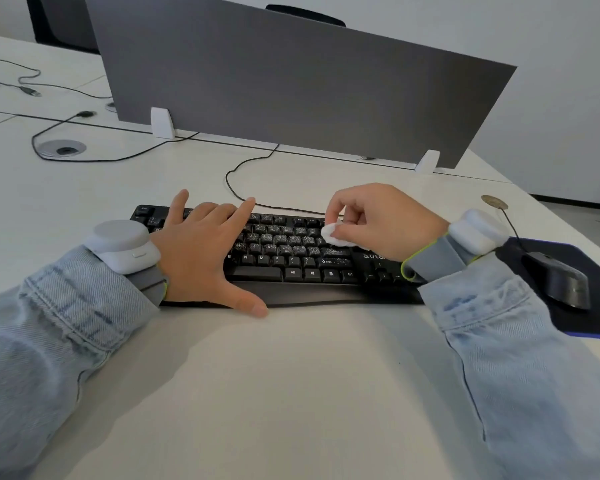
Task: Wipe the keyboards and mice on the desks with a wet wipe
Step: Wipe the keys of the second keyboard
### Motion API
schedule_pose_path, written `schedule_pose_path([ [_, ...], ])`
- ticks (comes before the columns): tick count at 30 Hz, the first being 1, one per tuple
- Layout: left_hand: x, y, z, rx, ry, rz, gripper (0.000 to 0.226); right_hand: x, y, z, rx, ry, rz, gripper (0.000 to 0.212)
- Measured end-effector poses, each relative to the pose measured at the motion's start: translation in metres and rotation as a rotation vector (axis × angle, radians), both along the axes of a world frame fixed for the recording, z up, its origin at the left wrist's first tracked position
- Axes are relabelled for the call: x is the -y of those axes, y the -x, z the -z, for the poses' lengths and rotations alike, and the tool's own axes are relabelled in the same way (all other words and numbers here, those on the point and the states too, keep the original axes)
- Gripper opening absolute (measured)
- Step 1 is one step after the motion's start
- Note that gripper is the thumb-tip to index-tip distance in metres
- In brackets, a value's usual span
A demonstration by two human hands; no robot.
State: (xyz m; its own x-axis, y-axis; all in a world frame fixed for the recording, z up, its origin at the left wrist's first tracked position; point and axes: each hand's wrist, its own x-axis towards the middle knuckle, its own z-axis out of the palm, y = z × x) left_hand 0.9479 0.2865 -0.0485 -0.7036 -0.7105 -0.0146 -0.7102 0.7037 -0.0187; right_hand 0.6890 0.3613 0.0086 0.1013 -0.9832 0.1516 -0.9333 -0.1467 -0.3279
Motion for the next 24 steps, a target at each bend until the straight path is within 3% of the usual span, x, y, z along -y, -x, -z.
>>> schedule_pose_path([
  [4, 0.000, 0.000, -0.001, -0.007, -0.006, 0.001, 0.156, 0.001, -0.013, 0.013, -0.104, -0.051, -0.023, 0.015],
  [10, 0.000, 0.000, 0.000, -0.010, -0.011, -0.004, 0.157, -0.006, 0.014, 0.001, -0.300, -0.154, 0.122, 0.016],
  [18, -0.001, 0.000, -0.002, -0.009, -0.033, -0.005, 0.157, -0.005, -0.006, 0.004, -0.133, 0.014, 0.029, 0.016],
  [24, -0.001, -0.001, -0.001, -0.013, -0.024, -0.001, 0.157, -0.007, 0.007, 0.002, -0.280, -0.100, 0.106, 0.019],
])
